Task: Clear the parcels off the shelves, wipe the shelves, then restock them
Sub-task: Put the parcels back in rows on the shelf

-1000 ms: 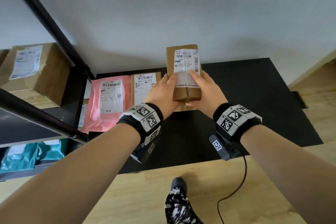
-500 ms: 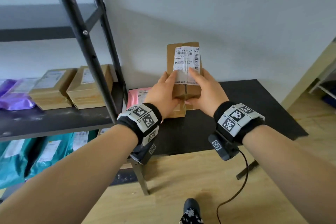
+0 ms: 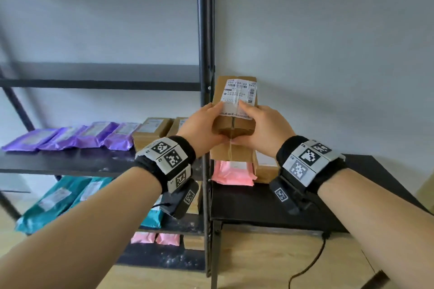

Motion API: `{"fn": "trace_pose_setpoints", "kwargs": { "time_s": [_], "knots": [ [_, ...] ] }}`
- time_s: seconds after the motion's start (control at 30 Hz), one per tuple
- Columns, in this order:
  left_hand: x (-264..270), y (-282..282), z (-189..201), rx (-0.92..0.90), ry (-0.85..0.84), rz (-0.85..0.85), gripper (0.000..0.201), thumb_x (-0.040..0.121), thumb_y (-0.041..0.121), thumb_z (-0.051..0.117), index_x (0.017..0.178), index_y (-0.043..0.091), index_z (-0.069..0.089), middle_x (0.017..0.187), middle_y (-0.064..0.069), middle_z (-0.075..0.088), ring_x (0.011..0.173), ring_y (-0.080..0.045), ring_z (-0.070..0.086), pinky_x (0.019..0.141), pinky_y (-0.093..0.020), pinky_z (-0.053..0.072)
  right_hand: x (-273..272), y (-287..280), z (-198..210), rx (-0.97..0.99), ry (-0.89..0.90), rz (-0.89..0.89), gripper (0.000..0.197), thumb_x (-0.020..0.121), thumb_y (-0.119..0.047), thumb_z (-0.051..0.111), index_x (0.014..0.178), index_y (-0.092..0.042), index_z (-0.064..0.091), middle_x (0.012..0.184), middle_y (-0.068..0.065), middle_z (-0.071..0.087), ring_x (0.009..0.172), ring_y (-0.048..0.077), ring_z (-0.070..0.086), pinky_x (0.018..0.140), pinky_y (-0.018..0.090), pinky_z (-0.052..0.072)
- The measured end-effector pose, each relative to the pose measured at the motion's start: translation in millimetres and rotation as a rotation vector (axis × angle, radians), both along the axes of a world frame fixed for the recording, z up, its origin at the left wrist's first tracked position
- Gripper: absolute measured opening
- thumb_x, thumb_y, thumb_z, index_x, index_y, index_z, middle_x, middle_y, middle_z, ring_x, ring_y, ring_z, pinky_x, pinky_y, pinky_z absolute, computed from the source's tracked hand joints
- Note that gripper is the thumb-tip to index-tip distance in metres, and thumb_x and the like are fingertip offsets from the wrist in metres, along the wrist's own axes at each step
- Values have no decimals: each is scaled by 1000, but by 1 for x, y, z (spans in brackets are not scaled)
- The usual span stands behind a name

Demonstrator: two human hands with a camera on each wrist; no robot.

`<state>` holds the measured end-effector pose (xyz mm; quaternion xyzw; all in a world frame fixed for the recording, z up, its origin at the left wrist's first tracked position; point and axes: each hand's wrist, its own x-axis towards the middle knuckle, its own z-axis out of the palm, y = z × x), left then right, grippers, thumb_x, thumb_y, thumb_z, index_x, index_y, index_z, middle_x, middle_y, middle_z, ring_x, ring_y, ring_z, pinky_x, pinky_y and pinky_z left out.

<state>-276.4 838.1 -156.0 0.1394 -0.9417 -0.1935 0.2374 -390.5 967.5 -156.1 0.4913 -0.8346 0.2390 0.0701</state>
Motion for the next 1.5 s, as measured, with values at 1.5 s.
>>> {"fn": "trace_pose_setpoints", "kwargs": {
  "time_s": [1.5],
  "knots": [
    [-88,-283,141,-425,-187,285,24,98,25,41,106,16,61,99,-5,65,92,-24,59,78,-31,46,-32,-309,121,64,210,-161,55,98,-21,36,140,10,21,136,26,34,126,41,33,100,46,38]
  ]
}}
